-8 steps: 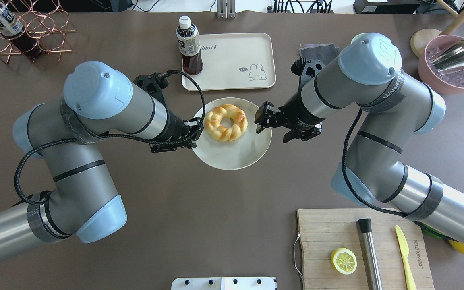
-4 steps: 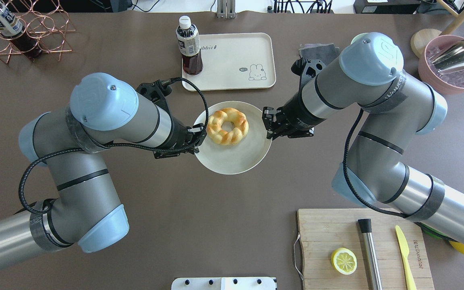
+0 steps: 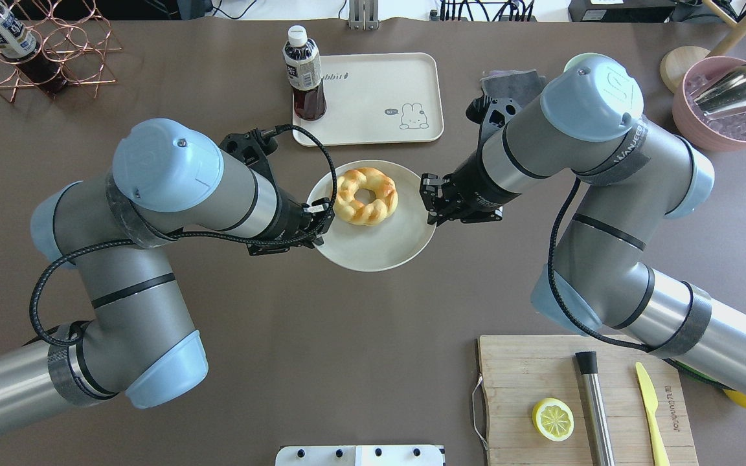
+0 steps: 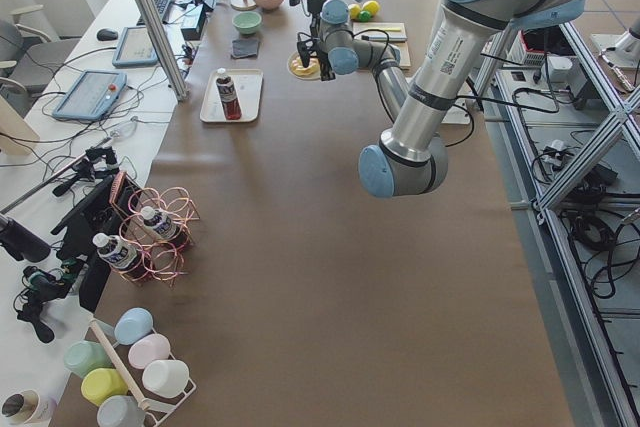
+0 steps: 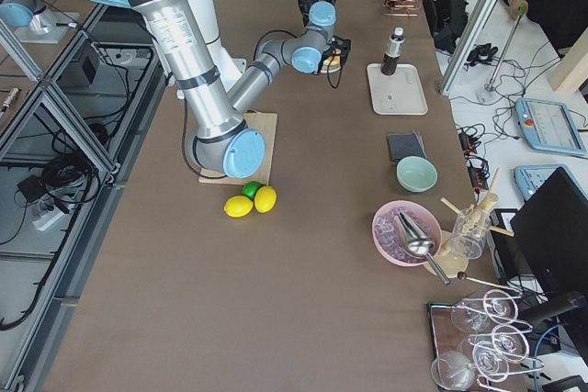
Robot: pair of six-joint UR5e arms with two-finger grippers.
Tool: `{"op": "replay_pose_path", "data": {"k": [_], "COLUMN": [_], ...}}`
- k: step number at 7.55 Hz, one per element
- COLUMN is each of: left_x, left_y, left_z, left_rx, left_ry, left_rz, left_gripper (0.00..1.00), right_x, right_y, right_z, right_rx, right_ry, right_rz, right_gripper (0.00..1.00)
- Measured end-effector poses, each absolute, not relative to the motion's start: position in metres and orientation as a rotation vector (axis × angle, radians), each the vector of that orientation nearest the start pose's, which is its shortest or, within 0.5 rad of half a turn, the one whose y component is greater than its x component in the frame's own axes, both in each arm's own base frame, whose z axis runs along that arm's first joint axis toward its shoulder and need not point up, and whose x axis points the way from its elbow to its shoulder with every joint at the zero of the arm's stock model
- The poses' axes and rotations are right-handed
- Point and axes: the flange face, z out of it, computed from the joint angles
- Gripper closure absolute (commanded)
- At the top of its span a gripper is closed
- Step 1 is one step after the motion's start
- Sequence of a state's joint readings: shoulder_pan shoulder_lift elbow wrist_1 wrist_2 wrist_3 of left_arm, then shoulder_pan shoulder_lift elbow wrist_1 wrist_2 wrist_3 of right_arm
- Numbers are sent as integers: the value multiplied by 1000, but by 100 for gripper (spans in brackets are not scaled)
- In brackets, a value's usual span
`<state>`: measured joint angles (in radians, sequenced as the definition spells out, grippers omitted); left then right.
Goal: Place donut on tray
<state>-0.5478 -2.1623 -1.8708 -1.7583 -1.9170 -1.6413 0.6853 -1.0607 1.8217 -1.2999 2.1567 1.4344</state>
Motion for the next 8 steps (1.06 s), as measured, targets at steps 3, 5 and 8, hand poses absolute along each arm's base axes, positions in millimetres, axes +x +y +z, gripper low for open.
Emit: {"op": "replay_pose_path", "data": {"k": [3, 5, 8], "left_x": [472, 469, 429], "left_y": [-406, -404, -435], "left_z": [166, 161, 155], "left_rx": [-16, -11, -48], "left_ry": [1114, 1126, 1153], "left_rz": [-381, -374, -391], "left_gripper": [2, 2, 2], "right_x": [-419, -418, -427], "right_y": [-455, -458, -460], "right_z": [221, 224, 235], "right_rx": [-80, -77, -81], "right_ry": [-1129, -1122, -1099], "right_rz": [199, 208, 217], "right_gripper": [100, 100, 100]}}
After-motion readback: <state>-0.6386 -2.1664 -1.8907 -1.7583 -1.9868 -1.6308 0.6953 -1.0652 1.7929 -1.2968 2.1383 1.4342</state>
